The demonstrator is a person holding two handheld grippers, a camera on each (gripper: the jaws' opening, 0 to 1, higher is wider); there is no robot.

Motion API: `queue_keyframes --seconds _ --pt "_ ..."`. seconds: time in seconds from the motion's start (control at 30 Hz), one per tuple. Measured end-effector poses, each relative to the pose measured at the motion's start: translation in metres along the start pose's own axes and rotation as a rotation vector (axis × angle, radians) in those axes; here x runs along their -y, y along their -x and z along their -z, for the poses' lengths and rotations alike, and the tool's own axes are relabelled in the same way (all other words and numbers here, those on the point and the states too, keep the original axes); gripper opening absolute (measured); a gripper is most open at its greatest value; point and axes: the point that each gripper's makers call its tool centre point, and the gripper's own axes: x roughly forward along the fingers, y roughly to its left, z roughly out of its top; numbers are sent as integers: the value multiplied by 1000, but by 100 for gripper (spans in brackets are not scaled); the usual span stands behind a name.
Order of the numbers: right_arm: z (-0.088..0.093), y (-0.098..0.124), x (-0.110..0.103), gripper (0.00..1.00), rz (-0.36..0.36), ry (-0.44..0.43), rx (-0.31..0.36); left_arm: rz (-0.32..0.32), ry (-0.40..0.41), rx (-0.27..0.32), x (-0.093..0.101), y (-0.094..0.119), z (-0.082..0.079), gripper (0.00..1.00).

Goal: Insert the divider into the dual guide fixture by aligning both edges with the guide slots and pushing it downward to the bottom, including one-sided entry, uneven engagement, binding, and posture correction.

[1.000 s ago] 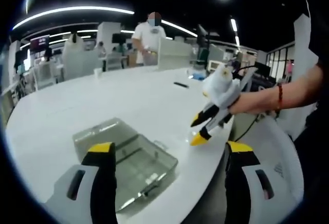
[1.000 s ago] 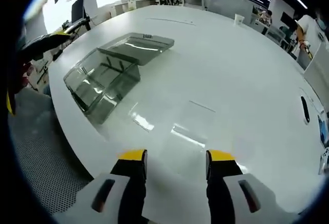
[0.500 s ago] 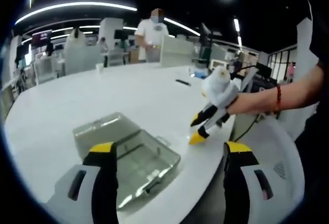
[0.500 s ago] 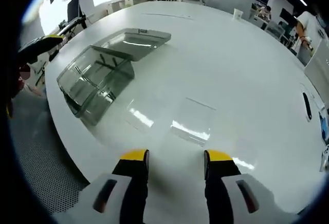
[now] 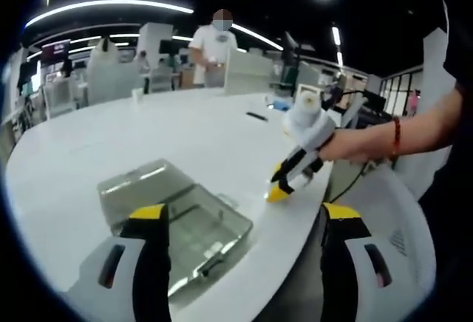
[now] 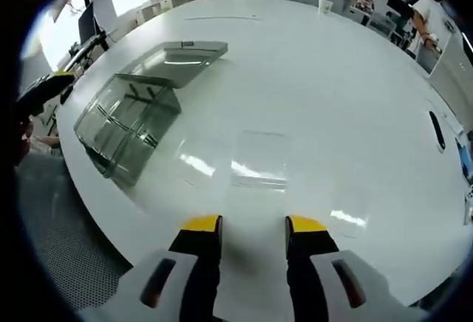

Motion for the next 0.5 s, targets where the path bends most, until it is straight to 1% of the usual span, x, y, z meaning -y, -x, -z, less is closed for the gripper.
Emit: queue_keyframes --seconds 0.1,0.17,0.23,0.27,0.33,0.5 --pt "0 0 0 31 1 -2 -11 6 0 0 -1 0 0 81" --pt "0 -1 1 30 10 -28 -14 10 2 1 -2 1 0 80" --pt "0 -1 0 30 14 -25 -24 15 3 -1 -2 1 1 80" --pt "0 -1 1 29 19 -40 -27 15 6 -2 -3 0 2 80" --pt "0 0 0 29 22 -42 -26 18 8 -7 -4 1 3 80" --pt "-3 6 0 29 39 -34 -9 26 23 4 -6 0 2 79"
